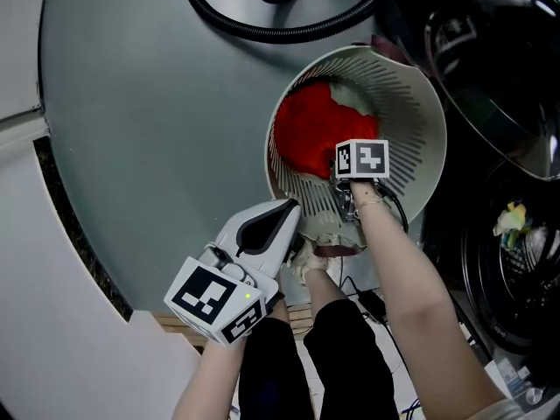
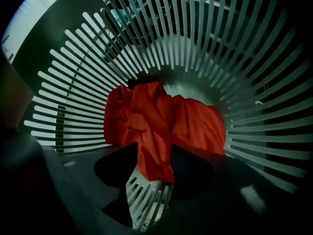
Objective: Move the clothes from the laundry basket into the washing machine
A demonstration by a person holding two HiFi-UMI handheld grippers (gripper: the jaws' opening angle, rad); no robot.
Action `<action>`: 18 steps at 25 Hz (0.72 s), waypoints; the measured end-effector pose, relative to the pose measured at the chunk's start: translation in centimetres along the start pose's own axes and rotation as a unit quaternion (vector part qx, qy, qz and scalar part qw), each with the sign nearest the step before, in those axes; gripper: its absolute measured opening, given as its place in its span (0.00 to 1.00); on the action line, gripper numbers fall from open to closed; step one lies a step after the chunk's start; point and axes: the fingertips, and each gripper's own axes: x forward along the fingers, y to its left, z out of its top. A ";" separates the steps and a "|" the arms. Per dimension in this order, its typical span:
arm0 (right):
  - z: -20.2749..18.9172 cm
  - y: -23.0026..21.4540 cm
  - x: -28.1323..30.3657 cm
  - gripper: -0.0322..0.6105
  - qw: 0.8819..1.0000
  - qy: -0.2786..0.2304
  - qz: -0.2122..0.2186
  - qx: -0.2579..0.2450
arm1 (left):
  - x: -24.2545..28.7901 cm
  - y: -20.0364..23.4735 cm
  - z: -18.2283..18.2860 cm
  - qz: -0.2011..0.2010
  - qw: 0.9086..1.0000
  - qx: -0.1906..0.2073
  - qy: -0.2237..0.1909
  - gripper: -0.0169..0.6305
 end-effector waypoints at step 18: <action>4.2 7.7 -16.6 0.12 0.960 -0.199 0.198 0.002 | 0.6 -3.6 1.4 -0.008 0.997 0.071 0.043 0.32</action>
